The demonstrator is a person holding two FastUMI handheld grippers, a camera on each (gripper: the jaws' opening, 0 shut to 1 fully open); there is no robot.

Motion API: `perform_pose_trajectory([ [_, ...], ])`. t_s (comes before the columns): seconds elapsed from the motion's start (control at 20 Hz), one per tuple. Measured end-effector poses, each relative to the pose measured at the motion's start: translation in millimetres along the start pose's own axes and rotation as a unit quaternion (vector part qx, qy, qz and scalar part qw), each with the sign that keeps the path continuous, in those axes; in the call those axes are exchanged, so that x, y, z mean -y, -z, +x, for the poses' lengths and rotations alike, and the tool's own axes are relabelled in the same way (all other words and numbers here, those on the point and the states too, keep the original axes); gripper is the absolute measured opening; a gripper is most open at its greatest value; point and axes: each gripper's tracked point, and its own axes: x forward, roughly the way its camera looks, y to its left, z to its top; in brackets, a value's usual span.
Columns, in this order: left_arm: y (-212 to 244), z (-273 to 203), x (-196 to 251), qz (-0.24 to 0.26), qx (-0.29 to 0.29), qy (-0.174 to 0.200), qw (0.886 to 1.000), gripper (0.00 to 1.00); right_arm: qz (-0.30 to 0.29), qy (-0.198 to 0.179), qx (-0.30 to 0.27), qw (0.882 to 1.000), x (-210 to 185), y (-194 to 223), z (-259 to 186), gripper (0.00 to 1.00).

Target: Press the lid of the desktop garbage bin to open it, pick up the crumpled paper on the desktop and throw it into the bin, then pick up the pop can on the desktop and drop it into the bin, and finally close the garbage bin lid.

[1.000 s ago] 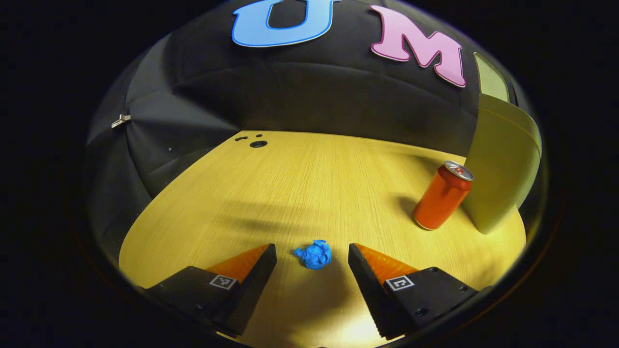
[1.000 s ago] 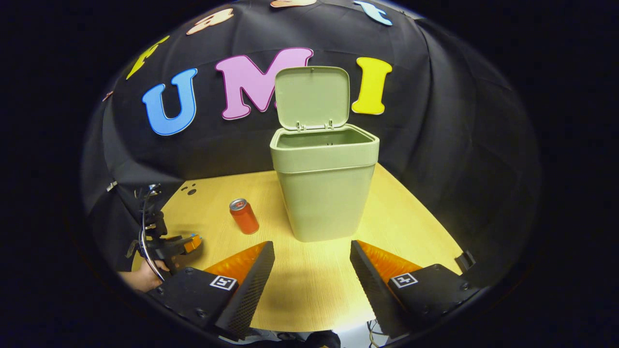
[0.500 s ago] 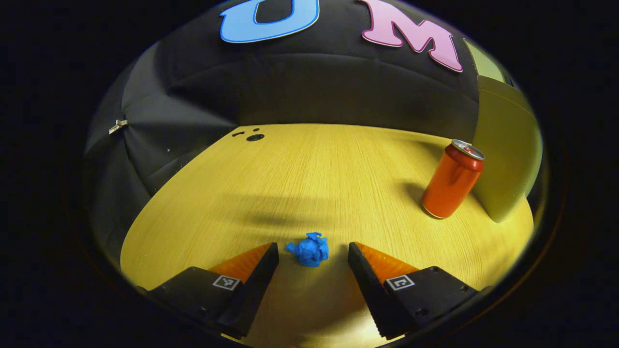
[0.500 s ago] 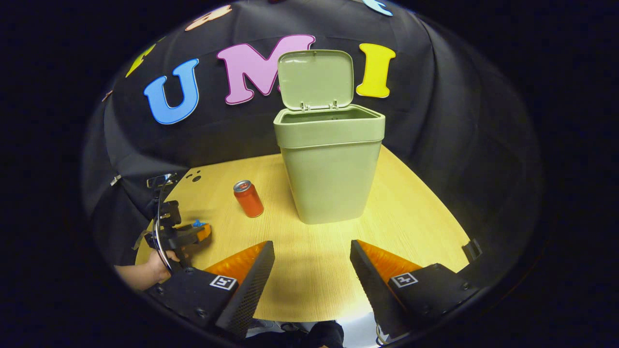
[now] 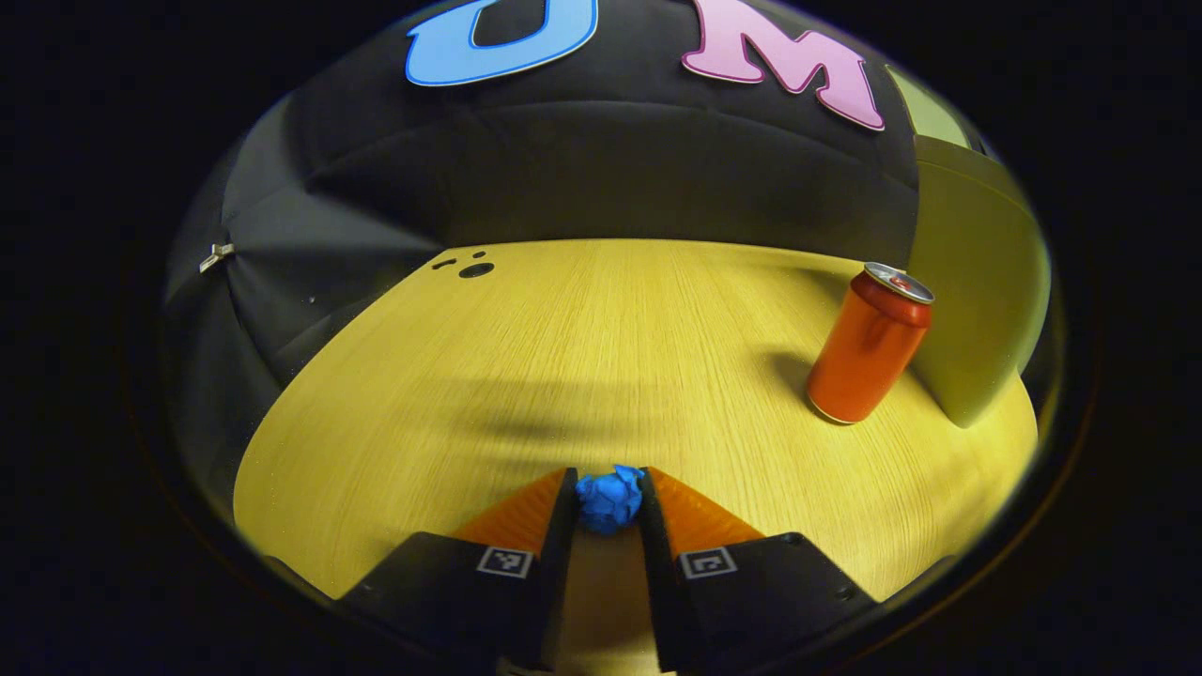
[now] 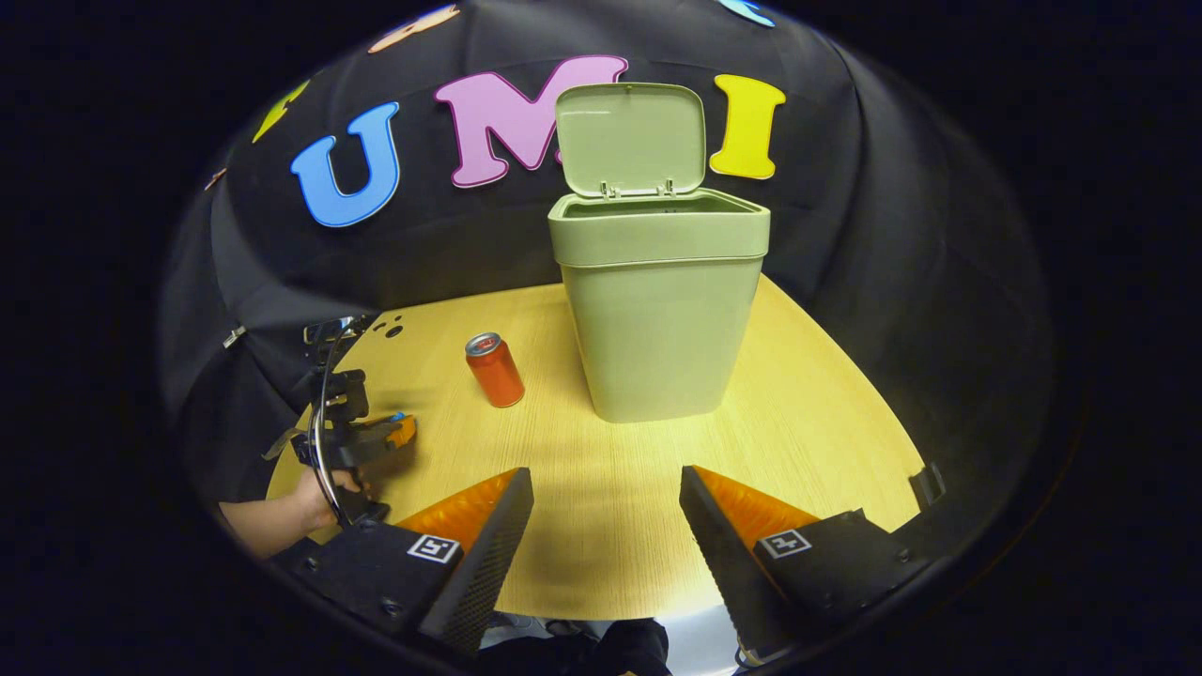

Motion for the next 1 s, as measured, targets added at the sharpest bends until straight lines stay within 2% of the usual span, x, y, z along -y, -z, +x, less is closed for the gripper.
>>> perform_pose_trajectory([
  [0.1, 1, -1, -1, -0.001, 0.000, -0.001, 1.000, 0.36, -0.003, -0.001, 0.000, 1.000, 3, -1, 2, 0.99],
  [0.15, 0, -2, -1, 0.003, -0.002, 0.000, 1.000, 0.35, -0.003, -0.001, 0.001, 1.000, 5, -2, 3, 0.99],
  [0.2, -1, -3, 0, 0.007, -0.001, -0.001, 1.000, 0.29, -0.004, 0.000, 0.002, 1.000, 7, -2, 4, 0.99],
  [0.25, -2, -3, -1, 0.009, -0.002, -0.002, 1.000, 0.32, -0.006, 0.001, 0.002, 1.000, 10, -2, 6, 0.99],
  [0.5, -31, -24, 0, 0.004, 0.019, -0.003, 1.000, 0.30, -0.013, -0.010, -0.006, 1.000, 13, 0, 16, 0.99],
  [0.55, -41, -31, 1, 0.004, 0.025, -0.002, 1.000, 0.27, -0.015, -0.016, -0.006, 1.000, 12, -1, 18, 0.99],
  [0.6, -49, -39, 3, 0.004, 0.032, 0.000, 0.999, 0.30, -0.018, -0.021, -0.005, 1.000, 11, -3, 20, 0.99],
  [0.65, -60, -48, 4, 0.004, 0.040, 0.002, 0.999, 0.27, -0.021, -0.027, -0.003, 0.999, 10, -6, 23, 0.99],
  [0.7, -69, -58, 6, 0.006, 0.048, 0.005, 0.999, 0.30, -0.023, -0.032, -0.001, 0.999, 9, -8, 25, 0.99],
  [0.8, -90, -80, 14, 0.011, 0.059, 0.013, 0.998, 0.27, -0.024, -0.045, 0.004, 0.999, 7, -13, 30, 0.99],
  [0.85, -101, -91, 21, 0.013, 0.065, 0.019, 0.998, 0.30, -0.024, -0.051, 0.006, 0.998, 6, -14, 31, 0.99],
  [1.0, -139, -124, 44, 0.017, 0.091, 0.042, 0.995, 0.30, -0.022, -0.064, 0.007, 0.998, 7, -13, 36, 0.99],
])
